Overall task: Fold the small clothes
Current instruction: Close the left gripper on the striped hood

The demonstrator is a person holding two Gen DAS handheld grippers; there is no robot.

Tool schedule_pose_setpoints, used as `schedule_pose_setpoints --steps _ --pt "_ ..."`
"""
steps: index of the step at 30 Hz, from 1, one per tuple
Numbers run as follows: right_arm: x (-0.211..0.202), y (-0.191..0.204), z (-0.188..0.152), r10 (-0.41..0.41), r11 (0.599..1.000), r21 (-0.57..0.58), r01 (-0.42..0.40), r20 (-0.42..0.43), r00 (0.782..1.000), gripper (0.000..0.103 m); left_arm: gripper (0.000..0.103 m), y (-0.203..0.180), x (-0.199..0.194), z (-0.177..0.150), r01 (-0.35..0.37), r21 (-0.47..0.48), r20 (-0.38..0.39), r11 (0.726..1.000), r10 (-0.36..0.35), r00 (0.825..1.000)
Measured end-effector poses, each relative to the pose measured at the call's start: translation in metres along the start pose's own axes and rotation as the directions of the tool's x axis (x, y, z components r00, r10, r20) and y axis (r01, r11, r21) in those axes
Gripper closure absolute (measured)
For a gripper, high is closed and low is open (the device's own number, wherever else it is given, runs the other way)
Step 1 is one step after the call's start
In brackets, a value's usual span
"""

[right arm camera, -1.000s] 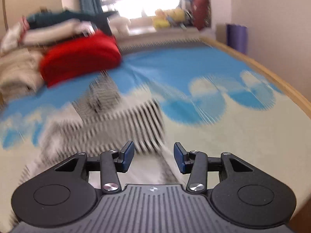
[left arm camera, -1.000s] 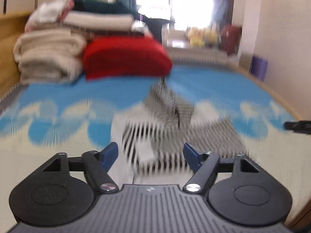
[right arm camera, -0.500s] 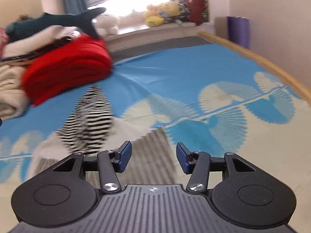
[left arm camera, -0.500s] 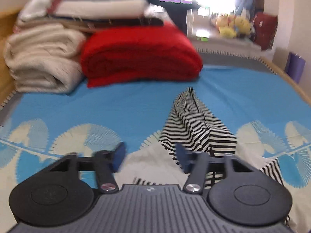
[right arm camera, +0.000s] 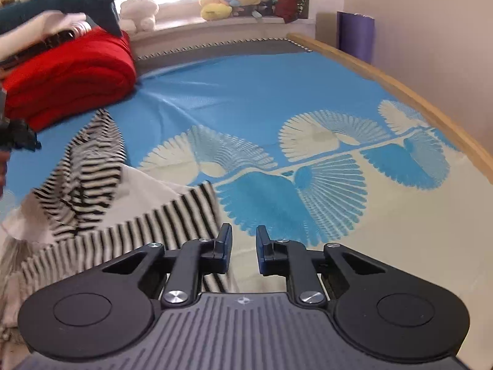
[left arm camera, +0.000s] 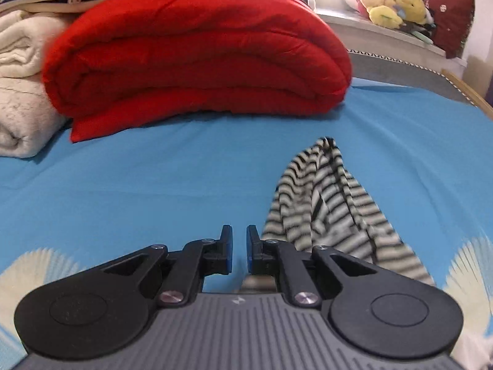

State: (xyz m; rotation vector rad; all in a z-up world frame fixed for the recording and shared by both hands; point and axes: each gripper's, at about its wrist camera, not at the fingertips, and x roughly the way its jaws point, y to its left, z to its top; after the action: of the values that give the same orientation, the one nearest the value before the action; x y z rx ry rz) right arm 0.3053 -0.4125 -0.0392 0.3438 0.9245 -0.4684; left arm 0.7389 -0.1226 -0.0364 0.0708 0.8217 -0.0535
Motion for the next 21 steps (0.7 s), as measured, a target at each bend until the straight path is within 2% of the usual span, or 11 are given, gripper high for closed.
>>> schedule_pose_setpoints --steps 3,4,7,9,10,12,14,15,17,21 --pt "0.011 0.000 -0.005 -0.010 1.000 0.019 0.011 -0.058 0.998 0.086 0.091 -0.008 0.030 0.016 0.014 -0.025 -0.008 1.000 -0.014 1.000" --pt "0.013 0.001 -0.006 -0.011 1.000 0.012 0.011 -0.062 0.998 0.086 0.085 -0.011 0.038 0.022 0.029 -0.045 -0.010 0.999 -0.030 1.000" --pt "0.014 0.008 -0.008 -0.024 0.999 -0.034 0.023 -0.048 0.999 0.086 0.056 -0.023 0.061 0.031 0.020 -0.054 -0.039 0.998 -0.022 0.999" --pt "0.017 0.009 -0.010 -0.024 0.999 -0.022 0.023 -0.058 0.998 0.085 0.056 -0.034 0.073 0.034 0.013 0.004 -0.050 1.000 -0.013 0.999" --pt "0.020 0.009 -0.010 -0.020 1.000 -0.015 0.019 -0.067 0.998 0.085 0.057 -0.038 0.078 0.034 0.004 0.028 -0.051 1.000 -0.002 0.999" --pt "0.023 0.011 -0.012 -0.022 1.000 -0.020 0.021 -0.081 0.996 0.085 0.065 -0.040 0.086 0.036 0.020 0.017 -0.069 1.000 -0.018 0.997" --pt "0.023 0.015 -0.012 -0.019 1.000 -0.025 0.017 -0.080 0.997 0.085 0.095 -0.042 0.095 0.035 0.013 0.023 -0.112 1.000 -0.011 0.994" --pt "0.023 0.017 -0.011 -0.020 0.999 -0.029 0.017 -0.075 0.997 0.085 0.103 -0.045 0.095 0.033 0.006 0.051 -0.132 0.999 0.001 0.991" --pt "0.022 0.018 -0.009 -0.018 0.999 -0.031 0.016 -0.070 0.997 0.085 0.102 -0.050 0.082 0.029 0.012 0.120 -0.107 0.993 0.001 0.994" --pt "0.018 0.020 -0.004 -0.001 1.000 -0.023 0.000 -0.063 0.998 0.085 0.103 -0.041 0.022 0.027 0.076 0.130 -0.035 0.989 -0.072 0.997"
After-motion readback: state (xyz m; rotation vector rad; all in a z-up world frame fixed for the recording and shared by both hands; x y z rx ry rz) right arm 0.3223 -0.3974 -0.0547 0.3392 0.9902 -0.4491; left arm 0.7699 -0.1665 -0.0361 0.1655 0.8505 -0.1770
